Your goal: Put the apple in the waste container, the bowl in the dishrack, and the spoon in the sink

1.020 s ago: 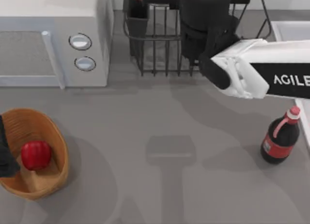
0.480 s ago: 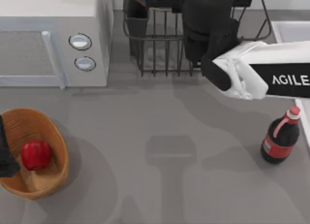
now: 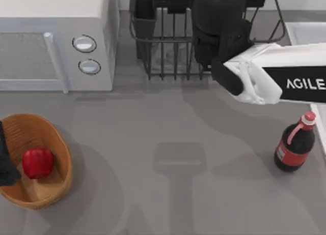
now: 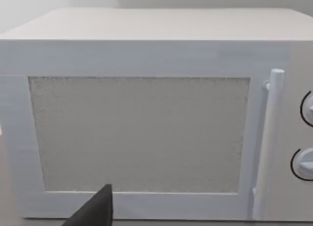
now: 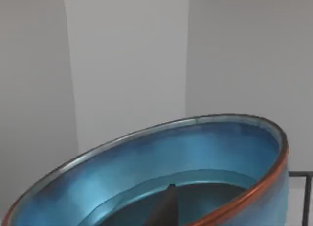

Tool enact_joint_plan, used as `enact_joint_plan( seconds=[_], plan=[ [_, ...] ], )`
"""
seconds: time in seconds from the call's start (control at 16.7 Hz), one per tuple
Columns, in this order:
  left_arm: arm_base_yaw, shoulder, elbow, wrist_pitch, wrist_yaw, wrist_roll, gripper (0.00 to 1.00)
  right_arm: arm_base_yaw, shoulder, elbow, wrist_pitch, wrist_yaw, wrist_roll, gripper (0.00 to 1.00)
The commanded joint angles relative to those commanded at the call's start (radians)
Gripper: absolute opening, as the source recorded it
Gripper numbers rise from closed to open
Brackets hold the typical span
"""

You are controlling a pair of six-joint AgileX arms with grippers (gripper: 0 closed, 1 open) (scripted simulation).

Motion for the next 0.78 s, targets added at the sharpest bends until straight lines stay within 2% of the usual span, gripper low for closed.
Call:
enact_joint_plan(
  seconds=[0.06,0.12,0.78],
  plan=[
    [0.000,0.000,0.000,0.000,0.000,0.000,1.00,0.000,0.000,0.000,0.000,0.000,0.000,0.98],
    [0.000,0.000,0.000,0.000,0.000,0.000,1.00,0.000,0.000,0.000,0.000,0.000,0.000,1.00],
    [0.000,0.000,0.000,0.000,0.000,0.000,1.00,-0.011,-0.030,-0.022,-0.016,-0.016,-0.001,1.00]
  ],
)
